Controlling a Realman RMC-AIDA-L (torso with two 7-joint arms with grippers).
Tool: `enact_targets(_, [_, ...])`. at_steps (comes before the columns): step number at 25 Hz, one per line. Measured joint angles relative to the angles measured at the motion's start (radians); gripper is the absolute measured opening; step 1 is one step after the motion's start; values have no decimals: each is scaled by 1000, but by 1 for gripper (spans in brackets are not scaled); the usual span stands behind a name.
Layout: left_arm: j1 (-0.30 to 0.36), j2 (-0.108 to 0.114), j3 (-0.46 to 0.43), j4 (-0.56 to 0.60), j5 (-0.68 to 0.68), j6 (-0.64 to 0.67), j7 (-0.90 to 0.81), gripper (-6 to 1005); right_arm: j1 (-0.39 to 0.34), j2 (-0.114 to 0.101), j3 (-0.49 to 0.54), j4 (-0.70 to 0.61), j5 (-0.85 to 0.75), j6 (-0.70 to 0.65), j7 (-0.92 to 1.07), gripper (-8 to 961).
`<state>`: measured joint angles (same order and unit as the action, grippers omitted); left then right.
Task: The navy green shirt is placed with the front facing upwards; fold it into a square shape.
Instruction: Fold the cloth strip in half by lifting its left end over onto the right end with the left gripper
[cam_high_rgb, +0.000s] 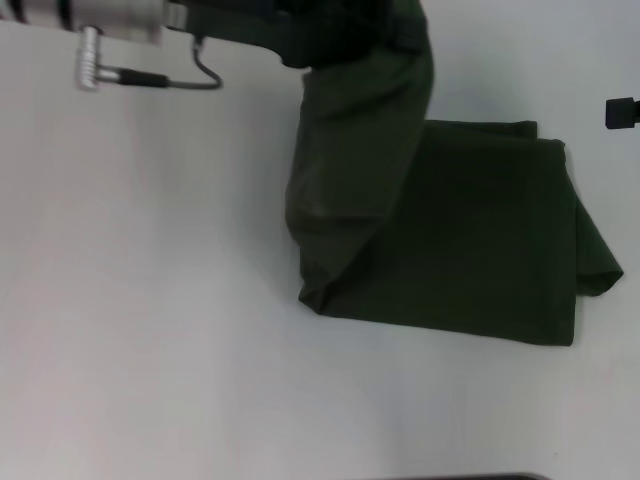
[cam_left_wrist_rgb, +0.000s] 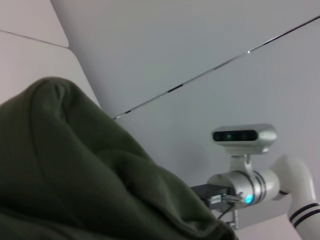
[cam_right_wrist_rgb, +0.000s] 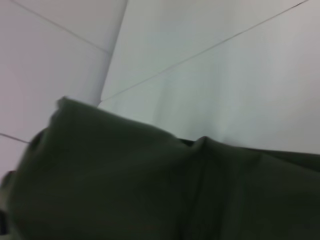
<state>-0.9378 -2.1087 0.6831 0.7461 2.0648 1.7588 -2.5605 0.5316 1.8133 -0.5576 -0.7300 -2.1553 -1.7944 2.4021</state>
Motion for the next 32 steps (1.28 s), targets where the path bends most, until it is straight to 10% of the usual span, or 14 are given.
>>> enact_targets(8, [-5,-53,45,-81,-11,-76,46,57,-3,-1,18,-55,0,-38,33,36])
enact_targets(32, [-77,-66,205,-339,-203,-230,179,111,9,1,48,-61,6,-49,38,37])
